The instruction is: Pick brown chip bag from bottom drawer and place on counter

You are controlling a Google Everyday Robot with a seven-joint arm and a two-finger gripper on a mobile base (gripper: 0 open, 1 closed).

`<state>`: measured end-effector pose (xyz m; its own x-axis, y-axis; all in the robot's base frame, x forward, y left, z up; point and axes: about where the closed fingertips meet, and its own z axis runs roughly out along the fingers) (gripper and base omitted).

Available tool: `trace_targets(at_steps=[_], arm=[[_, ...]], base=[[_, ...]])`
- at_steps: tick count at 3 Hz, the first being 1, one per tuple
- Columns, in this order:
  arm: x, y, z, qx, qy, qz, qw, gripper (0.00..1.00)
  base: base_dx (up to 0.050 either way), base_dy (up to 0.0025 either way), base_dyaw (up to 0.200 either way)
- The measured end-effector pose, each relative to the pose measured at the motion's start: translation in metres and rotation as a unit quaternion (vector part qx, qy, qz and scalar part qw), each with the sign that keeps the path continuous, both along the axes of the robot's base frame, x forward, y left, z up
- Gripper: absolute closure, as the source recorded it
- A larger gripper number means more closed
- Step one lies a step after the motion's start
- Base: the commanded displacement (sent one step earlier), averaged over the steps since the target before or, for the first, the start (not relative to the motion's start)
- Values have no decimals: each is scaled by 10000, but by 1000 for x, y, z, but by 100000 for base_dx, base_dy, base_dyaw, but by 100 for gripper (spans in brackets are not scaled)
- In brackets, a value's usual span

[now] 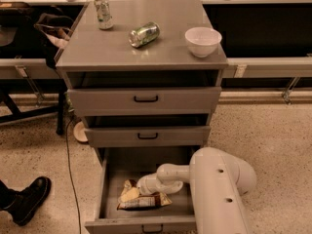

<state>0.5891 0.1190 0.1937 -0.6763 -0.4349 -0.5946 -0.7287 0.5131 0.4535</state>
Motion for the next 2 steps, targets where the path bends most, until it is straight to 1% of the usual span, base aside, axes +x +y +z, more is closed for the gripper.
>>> trace_targets(at_steps=[1, 2], arm=[[-1, 0, -2, 3, 11, 1, 10000, 19], [-1, 0, -2, 3, 11, 1, 10000, 42]], base=[[0, 0, 0], [0, 0, 0]])
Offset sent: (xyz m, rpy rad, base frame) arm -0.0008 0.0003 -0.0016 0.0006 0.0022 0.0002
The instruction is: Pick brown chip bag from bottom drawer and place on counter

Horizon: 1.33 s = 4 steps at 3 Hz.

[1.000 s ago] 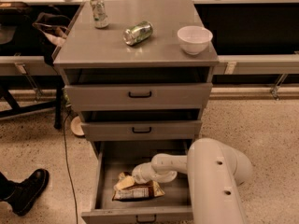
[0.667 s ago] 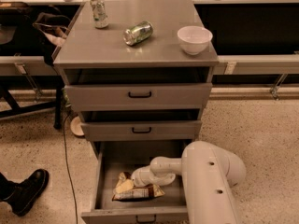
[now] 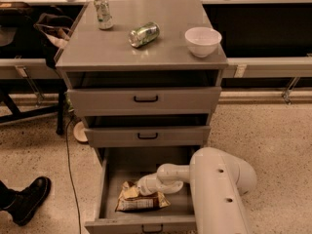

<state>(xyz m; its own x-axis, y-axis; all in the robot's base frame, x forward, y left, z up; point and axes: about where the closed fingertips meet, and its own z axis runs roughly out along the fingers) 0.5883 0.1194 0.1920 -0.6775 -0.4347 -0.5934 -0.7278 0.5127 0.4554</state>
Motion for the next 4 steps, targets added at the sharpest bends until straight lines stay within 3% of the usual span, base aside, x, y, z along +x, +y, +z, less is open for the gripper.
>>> trace_targets(at_steps=[2, 3, 4], arm=[[0, 0, 0, 0, 0, 0, 10000, 89], [0, 0, 0, 1, 1, 1, 10000, 100], [-2, 2, 0, 28, 0, 20, 10000, 100]], base=[[0, 0, 0], [0, 0, 0], [0, 0, 0]])
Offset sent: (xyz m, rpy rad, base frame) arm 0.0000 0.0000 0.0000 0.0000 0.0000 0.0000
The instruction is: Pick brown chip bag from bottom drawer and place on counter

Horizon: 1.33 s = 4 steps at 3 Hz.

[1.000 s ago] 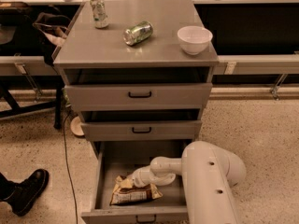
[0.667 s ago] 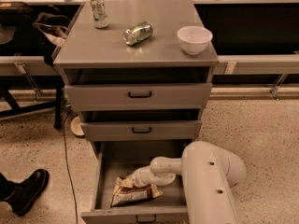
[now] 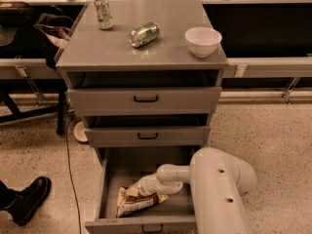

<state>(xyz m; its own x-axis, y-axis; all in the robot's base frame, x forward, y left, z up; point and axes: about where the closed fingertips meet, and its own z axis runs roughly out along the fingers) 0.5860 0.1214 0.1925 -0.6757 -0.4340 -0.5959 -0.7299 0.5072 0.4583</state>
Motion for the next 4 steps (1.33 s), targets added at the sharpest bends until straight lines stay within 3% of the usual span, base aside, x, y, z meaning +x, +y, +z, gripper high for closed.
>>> trace_targets(at_steps=[1, 2, 4], arm=[[-2, 4, 23, 257, -38, 219, 9994, 100], [-1, 0, 80, 627, -248, 539, 9963, 100], [5, -28, 203, 939, -893, 715, 9890, 100]], base=[[0, 0, 0], [0, 0, 0], [0, 0, 0]])
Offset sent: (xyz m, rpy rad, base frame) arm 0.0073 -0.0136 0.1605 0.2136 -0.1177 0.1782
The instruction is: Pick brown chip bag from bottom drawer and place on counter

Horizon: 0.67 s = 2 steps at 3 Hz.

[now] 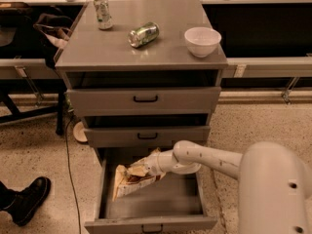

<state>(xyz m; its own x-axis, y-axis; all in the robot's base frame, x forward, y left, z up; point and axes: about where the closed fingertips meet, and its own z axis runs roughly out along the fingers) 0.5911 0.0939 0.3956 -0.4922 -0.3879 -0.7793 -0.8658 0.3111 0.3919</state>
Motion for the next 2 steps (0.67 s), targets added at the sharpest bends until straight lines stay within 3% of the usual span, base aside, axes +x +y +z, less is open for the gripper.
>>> trace_targets(at_steps=[1, 2], arm=[[-2, -15, 73, 215, -463, 332, 9981, 100], [-14, -21, 123, 408, -728, 806, 9932, 100]], base=[[0, 0, 0], [0, 0, 0]])
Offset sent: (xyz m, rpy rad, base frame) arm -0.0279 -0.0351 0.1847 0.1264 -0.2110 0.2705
